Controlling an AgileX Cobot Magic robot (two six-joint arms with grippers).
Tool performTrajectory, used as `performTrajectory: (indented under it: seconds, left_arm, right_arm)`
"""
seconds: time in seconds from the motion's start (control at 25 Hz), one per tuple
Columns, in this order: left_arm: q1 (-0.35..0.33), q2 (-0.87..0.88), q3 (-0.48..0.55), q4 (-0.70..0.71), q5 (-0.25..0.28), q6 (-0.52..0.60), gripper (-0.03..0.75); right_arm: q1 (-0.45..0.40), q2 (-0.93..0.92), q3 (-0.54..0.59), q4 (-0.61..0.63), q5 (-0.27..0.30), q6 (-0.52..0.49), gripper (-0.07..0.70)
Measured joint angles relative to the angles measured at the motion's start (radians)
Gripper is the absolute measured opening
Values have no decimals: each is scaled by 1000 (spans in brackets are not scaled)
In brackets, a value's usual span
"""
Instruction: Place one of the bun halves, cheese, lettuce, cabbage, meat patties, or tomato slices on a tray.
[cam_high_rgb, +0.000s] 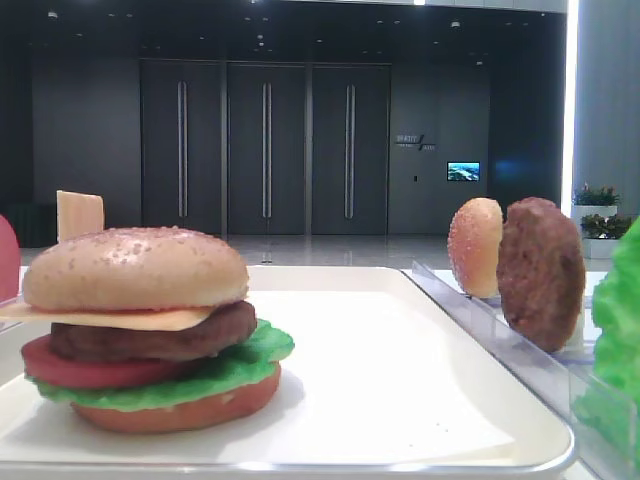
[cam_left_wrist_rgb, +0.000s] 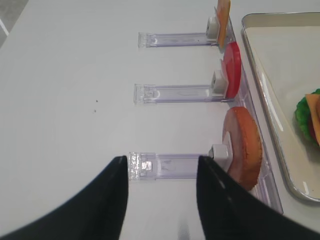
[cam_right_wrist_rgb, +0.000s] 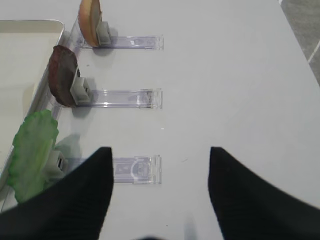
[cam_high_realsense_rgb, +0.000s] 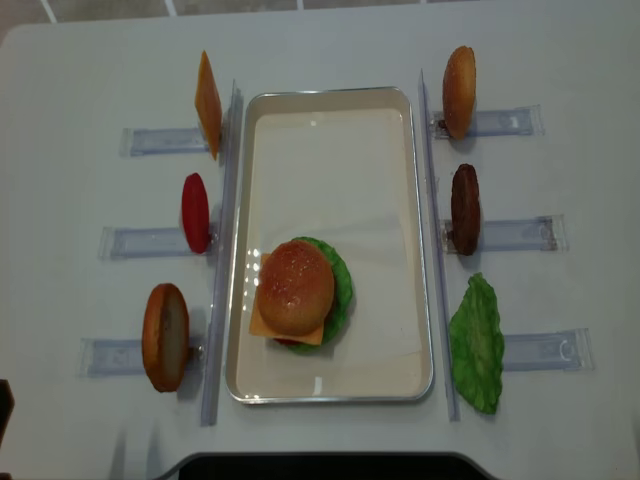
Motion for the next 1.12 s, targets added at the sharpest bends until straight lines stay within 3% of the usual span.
performTrajectory:
  seconds: [1.12]
  left_arm:
    - [0,0,0,0,0,0,345]
  right_arm:
    - [0,0,0,0,0,1,402]
